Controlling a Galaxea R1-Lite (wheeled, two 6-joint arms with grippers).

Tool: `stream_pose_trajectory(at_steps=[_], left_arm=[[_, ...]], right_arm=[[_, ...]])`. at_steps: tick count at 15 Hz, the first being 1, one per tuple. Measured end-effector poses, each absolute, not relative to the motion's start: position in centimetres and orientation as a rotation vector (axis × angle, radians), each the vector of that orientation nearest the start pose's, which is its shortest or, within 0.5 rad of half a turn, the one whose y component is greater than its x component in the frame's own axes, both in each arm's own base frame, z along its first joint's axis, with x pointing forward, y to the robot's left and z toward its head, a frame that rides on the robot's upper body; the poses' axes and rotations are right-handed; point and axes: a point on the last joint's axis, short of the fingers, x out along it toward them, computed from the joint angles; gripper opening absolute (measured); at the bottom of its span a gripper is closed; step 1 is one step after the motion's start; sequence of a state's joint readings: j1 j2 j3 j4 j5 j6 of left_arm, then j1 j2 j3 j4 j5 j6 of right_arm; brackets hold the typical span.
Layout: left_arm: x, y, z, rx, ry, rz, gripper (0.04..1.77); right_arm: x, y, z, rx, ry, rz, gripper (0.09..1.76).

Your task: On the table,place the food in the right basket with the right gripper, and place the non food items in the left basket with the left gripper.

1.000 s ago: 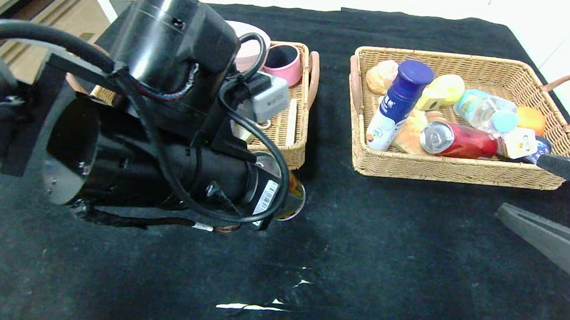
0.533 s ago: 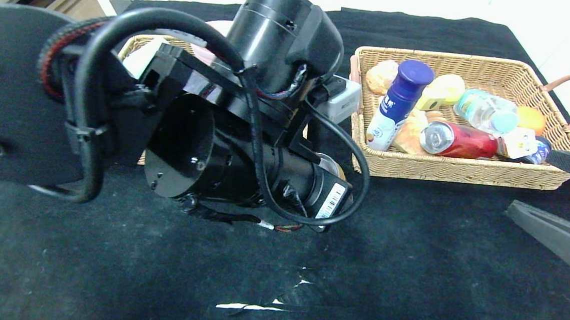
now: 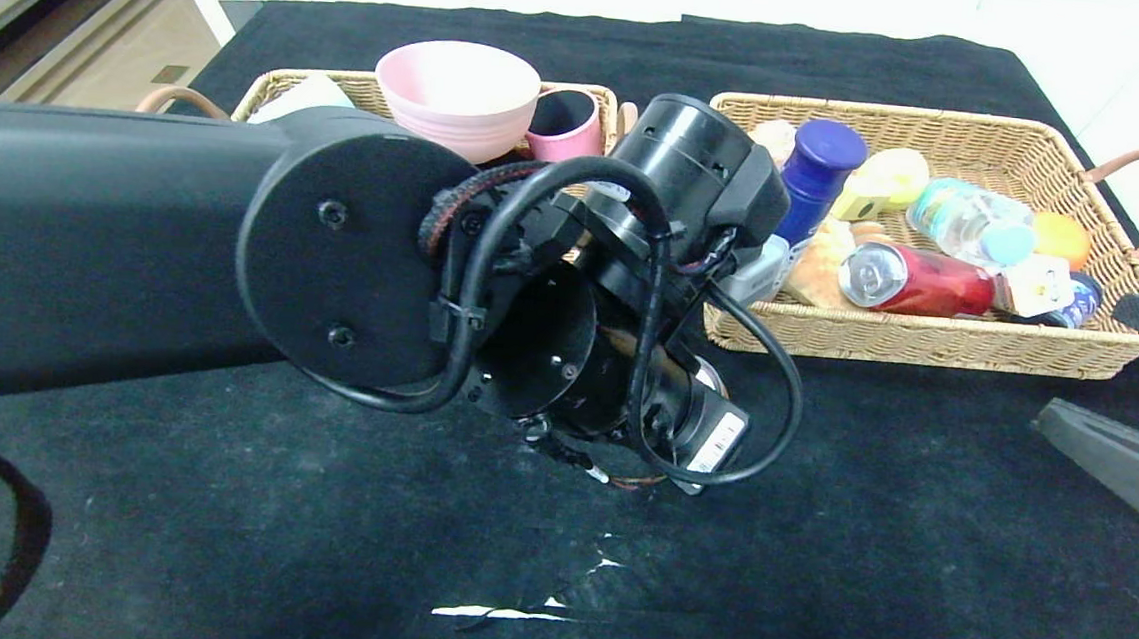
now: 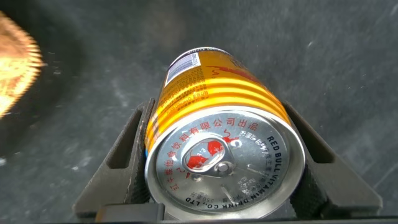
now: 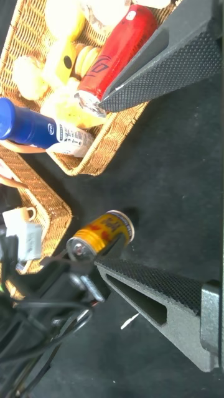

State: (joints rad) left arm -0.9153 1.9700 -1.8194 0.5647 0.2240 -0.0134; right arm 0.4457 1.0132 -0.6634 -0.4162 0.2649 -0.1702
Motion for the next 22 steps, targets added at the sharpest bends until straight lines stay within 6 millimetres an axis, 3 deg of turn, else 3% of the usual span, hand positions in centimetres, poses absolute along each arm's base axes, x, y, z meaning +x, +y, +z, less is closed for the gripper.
stream_pose_trajectory(at_steps=[4,13,17,22], left_arm=[[23.8,-30.2,25.1,0.391,0.633,-0.655,1.18],[23.8,-30.1,25.2,0.394,0.627,-0.642,1.53],[22.7,-28.7,26.7,0.377,0.604,-0.647,1.6],[20.3,-25.5,27.5,0.337,0.576,-0.69,1.66]], right_arm=[[11.7,6.3,27.2,-0.157,-0.126,0.706,1.71],[11.7,6.3,27.1,-0.157,-0.123,0.708,1.71],[11.6,6.3,27.1,-0.156,-0.126,0.713,1.71],[11.5,6.4,27.1,-0.151,-0.125,0.721,1.71]])
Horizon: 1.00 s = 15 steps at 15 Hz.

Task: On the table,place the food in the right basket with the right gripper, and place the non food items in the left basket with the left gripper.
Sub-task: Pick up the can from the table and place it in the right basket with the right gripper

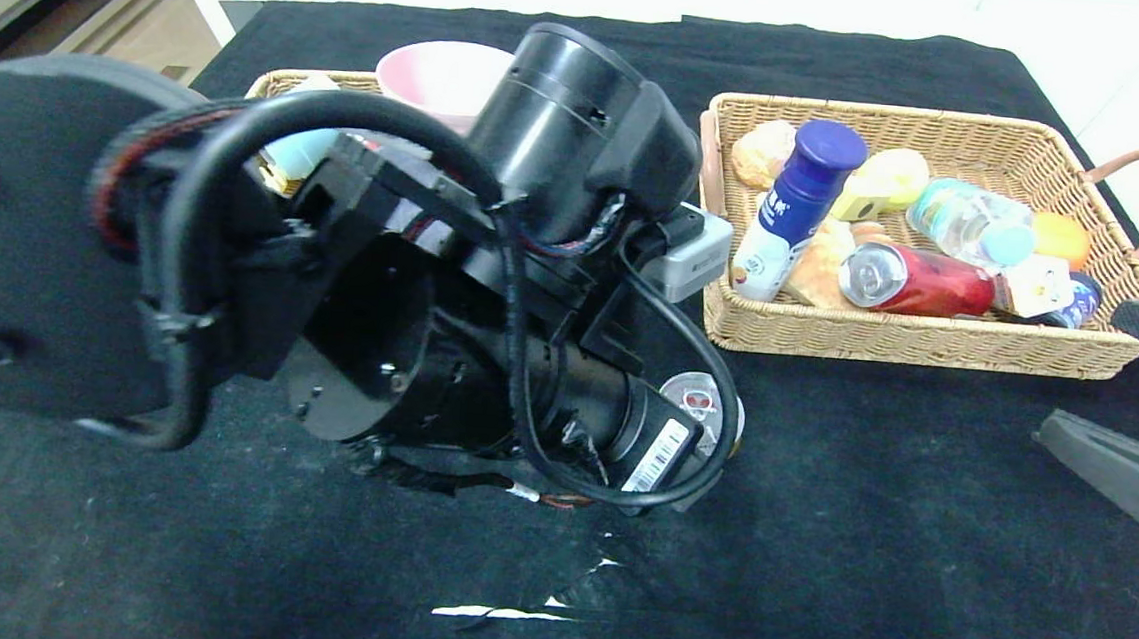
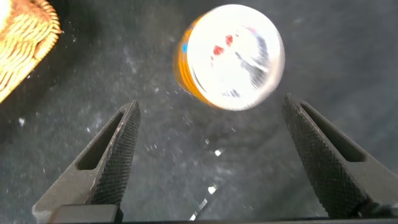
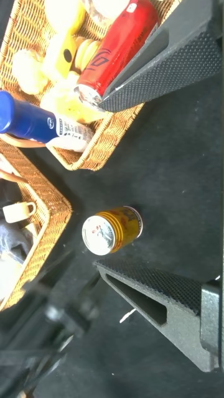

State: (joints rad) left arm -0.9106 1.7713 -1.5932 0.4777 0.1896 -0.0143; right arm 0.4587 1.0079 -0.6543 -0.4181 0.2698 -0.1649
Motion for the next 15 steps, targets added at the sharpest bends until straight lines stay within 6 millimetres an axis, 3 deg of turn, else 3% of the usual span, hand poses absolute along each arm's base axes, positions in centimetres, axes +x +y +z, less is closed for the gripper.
stream_pose_trajectory(at_steps=[3,6,11,15], left_arm=[[19.0,-23.3,27.6,0.271,0.455,-0.77,1.68],[18.2,-21.0,26.4,0.23,0.361,-0.834,1.69],[15.7,-15.9,25.3,0.202,0.302,-0.922,1.7],[14.2,-13.9,24.1,0.209,0.244,-0.914,1.7]], right_arm=[[11.9,6.6,26.6,-0.154,-0.103,0.726,1.71],[12.2,7.0,26.2,-0.156,-0.079,0.746,1.71],[12.6,7.5,25.6,-0.163,-0.051,0.761,1.71],[12.8,7.9,25.3,-0.166,-0.034,0.776,1.71]])
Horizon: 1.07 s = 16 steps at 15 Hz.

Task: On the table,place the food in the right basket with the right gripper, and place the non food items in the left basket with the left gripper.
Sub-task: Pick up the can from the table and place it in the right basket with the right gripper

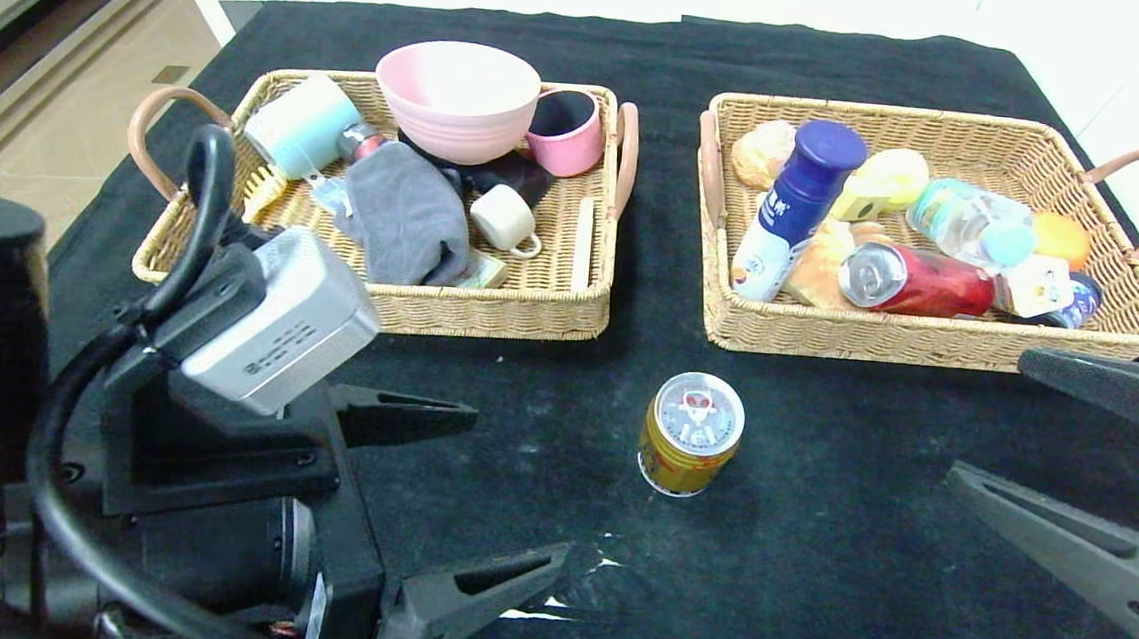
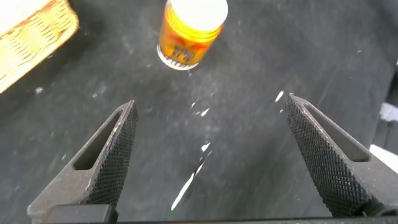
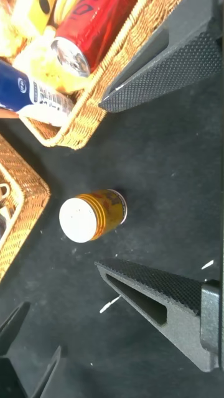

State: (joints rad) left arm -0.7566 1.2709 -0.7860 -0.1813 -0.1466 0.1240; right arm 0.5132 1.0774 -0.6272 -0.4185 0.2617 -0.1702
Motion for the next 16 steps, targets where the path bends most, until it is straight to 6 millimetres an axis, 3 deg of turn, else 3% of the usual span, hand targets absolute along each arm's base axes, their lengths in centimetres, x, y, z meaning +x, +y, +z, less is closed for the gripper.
stream_pose_trajectory(at_steps=[5,11,16], left_arm=[[14.4,-12.4,22.9,0.203,0.213,-0.849,1.71],[14.8,-12.0,22.4,0.19,0.199,-0.828,1.71],[15.1,-11.8,22.4,0.191,0.197,-0.811,1.72]], right_arm=[[13.0,8.1,24.9,-0.168,-0.016,0.779,1.71],[13.5,8.5,24.4,-0.173,0.012,0.79,1.71],[13.4,10.1,24.1,-0.186,0.04,0.762,1.71]])
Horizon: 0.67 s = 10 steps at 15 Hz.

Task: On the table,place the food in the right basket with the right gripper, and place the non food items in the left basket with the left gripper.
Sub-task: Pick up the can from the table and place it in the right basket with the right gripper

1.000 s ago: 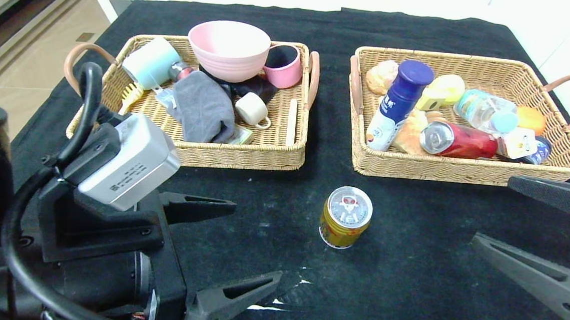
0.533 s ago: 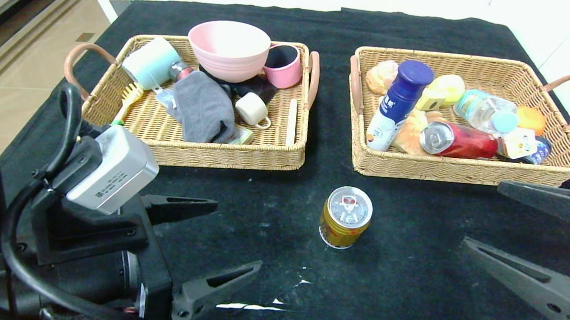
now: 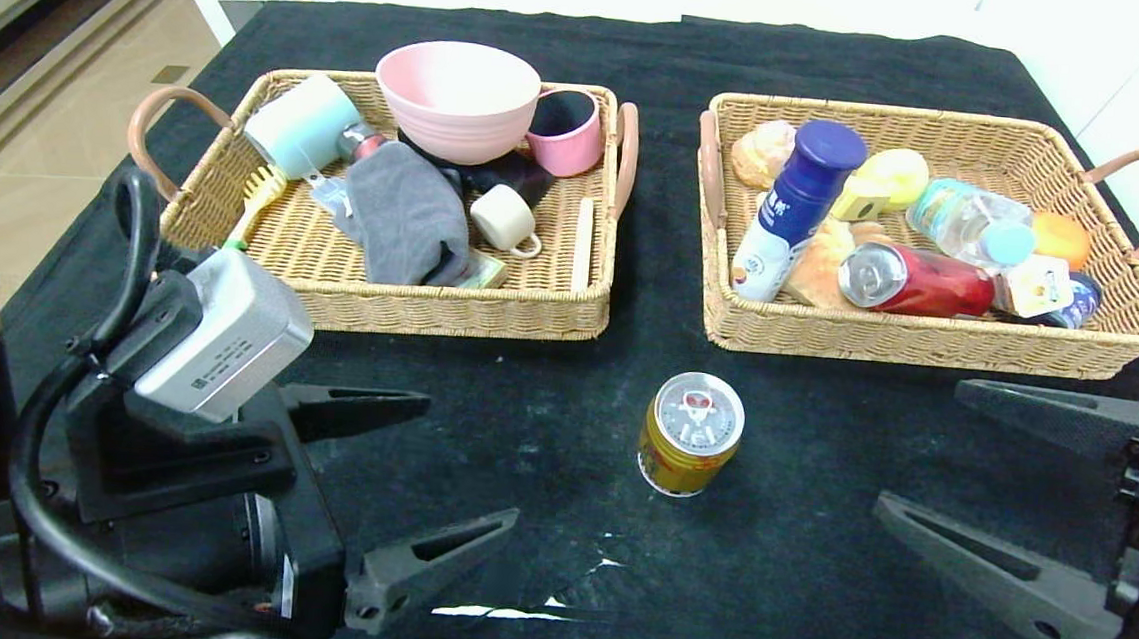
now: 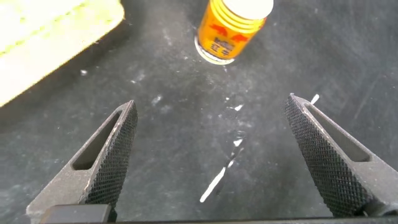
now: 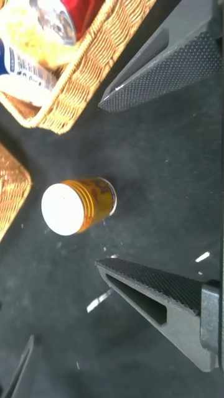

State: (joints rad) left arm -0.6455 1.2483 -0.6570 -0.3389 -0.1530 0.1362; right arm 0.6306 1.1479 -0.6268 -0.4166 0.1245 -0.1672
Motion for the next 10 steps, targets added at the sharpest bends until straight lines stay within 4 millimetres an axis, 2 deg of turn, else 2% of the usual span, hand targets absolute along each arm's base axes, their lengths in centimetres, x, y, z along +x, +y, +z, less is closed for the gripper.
stream_pose_trajectory(at_steps=[3,5,10], left_arm=[[15.4,-11.6,22.3,0.193,0.206,-0.796,1.72],[15.7,-11.5,22.3,0.193,0.207,-0.78,1.72],[15.4,-10.8,23.2,0.189,0.178,-0.757,1.72]], right_arm=[[14.0,12.5,24.8,-0.208,0.062,0.656,1.71],[14.3,14.0,25.5,-0.229,0.136,0.588,1.71],[14.1,18.0,28.9,-0.164,0.296,0.368,1.71]])
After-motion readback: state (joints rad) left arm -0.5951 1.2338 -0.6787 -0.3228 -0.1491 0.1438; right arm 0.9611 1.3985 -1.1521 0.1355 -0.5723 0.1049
